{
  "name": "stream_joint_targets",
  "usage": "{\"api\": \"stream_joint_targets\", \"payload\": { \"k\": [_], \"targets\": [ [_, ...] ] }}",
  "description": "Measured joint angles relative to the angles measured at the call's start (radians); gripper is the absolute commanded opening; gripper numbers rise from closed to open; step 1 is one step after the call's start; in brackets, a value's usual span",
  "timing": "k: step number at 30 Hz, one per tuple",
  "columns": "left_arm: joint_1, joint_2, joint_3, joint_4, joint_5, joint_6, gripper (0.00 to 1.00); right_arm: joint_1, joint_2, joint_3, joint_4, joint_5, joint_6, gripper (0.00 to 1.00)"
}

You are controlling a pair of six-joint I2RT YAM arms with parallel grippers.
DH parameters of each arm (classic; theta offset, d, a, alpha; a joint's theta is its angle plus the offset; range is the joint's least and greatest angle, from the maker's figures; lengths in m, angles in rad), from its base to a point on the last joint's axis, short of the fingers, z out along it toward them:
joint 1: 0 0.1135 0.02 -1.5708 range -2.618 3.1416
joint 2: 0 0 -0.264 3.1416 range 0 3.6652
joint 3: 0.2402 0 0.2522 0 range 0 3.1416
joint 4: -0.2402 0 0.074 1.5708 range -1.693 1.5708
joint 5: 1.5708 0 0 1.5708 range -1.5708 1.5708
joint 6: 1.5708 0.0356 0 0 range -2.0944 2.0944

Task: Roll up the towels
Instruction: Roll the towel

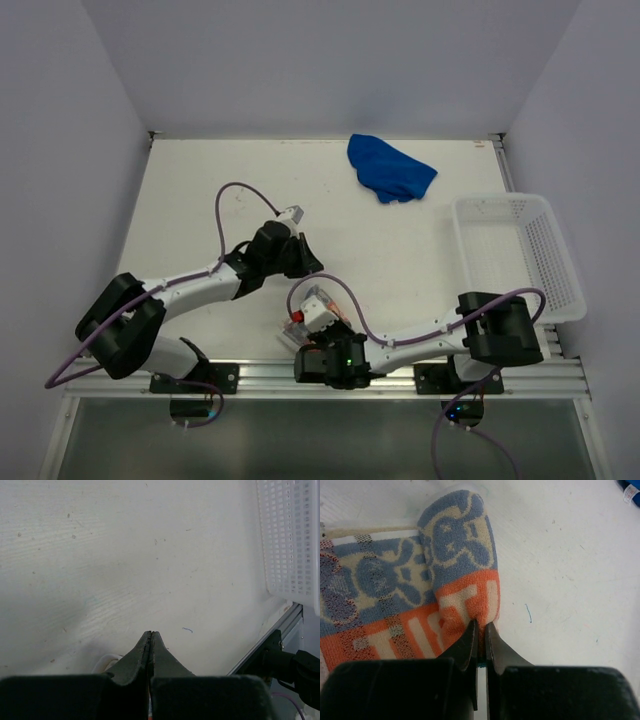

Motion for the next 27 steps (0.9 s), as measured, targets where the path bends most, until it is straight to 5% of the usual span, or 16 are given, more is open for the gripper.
{"api": "stream_joint_targets", "payload": {
  "k": [27],
  "targets": [
    [-0.155,-0.051,-0.184,0.115,0.053,-0.073,0.00,0.098,0.173,0.109,-0.062,0.055,-0.087,0.00]
  ]
}}
